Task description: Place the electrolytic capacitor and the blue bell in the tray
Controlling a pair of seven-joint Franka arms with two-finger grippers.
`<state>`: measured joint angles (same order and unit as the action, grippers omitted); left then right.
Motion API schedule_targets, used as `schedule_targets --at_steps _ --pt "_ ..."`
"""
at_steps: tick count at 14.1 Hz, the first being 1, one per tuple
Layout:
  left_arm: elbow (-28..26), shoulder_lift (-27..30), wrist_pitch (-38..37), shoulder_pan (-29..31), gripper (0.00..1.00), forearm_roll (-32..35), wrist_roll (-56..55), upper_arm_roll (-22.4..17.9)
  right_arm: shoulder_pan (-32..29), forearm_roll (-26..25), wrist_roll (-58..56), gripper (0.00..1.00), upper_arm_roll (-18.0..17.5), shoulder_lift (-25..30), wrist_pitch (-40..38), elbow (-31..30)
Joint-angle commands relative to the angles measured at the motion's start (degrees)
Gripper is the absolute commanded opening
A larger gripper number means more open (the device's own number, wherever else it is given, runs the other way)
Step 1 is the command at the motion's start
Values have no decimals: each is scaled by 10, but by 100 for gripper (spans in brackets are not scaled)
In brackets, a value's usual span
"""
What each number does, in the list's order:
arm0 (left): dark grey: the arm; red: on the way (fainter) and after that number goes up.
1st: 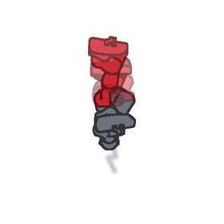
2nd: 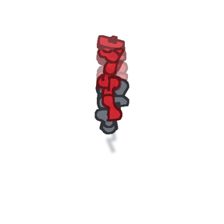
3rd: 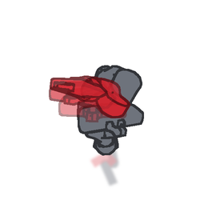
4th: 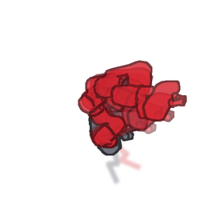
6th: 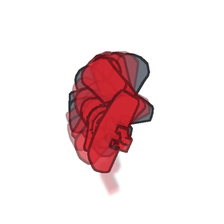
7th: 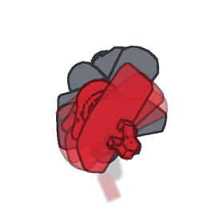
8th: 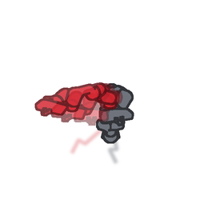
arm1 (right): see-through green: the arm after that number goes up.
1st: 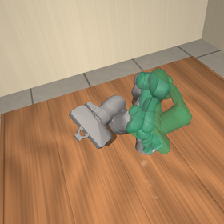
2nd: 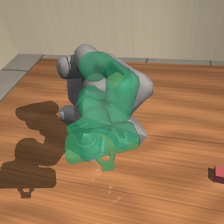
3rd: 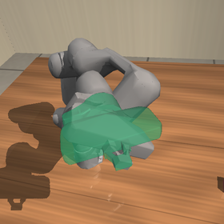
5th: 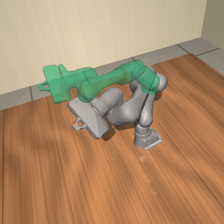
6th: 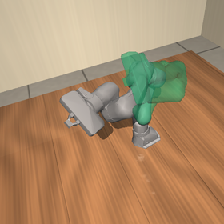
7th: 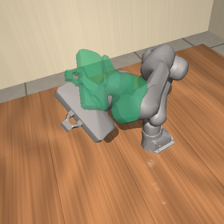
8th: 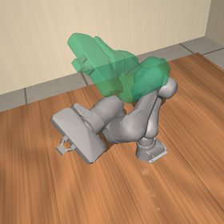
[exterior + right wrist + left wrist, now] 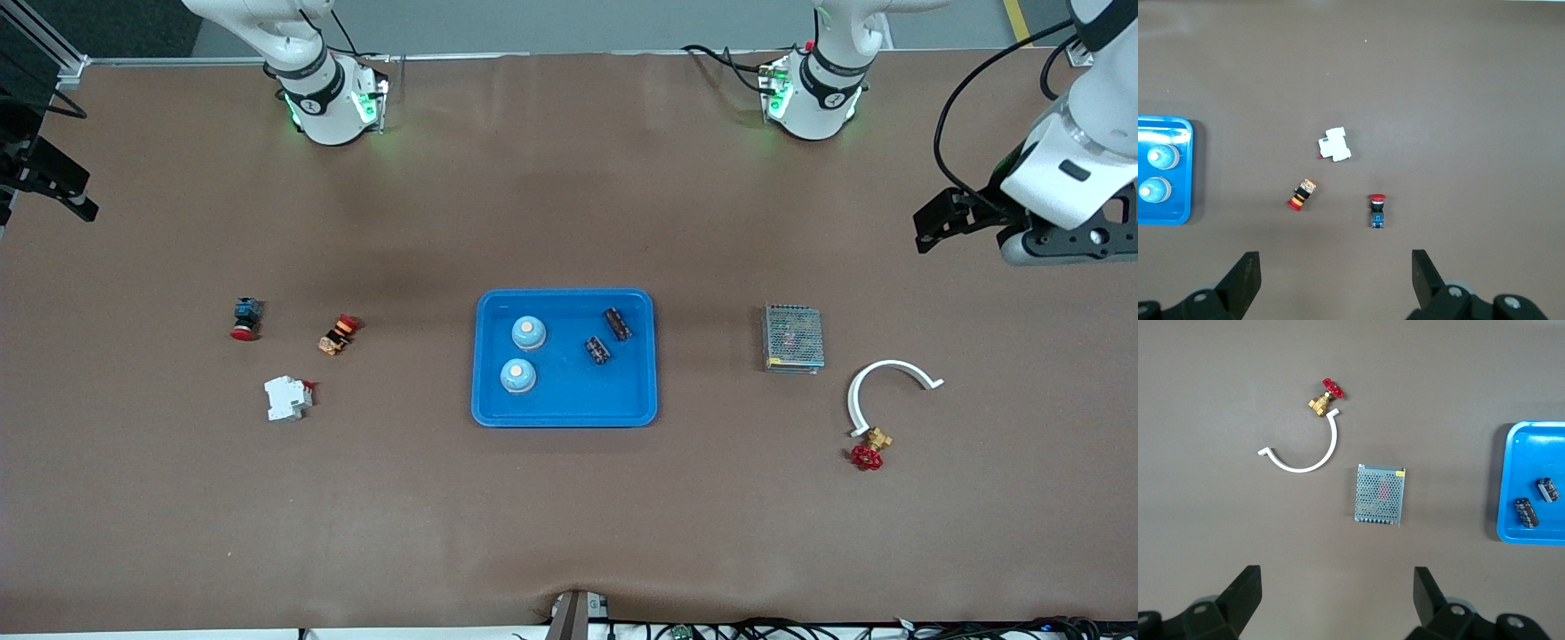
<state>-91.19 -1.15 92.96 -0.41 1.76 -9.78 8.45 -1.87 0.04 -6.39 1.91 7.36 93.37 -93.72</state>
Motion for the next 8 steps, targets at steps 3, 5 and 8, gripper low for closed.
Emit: schedule_targets --at_steps 3,5,8 --pt "38 -23 -7 3 100 6 13 2 -5 8 22 100 -9 -4 -10 12" --pt "37 -23 -8 14 100 4 13 2 -4 7 42 100 -10 -4 -10 12" --pt "37 -23 -12 16 100 4 11 2 -5 7 37 100 -11 -4 -9 12"
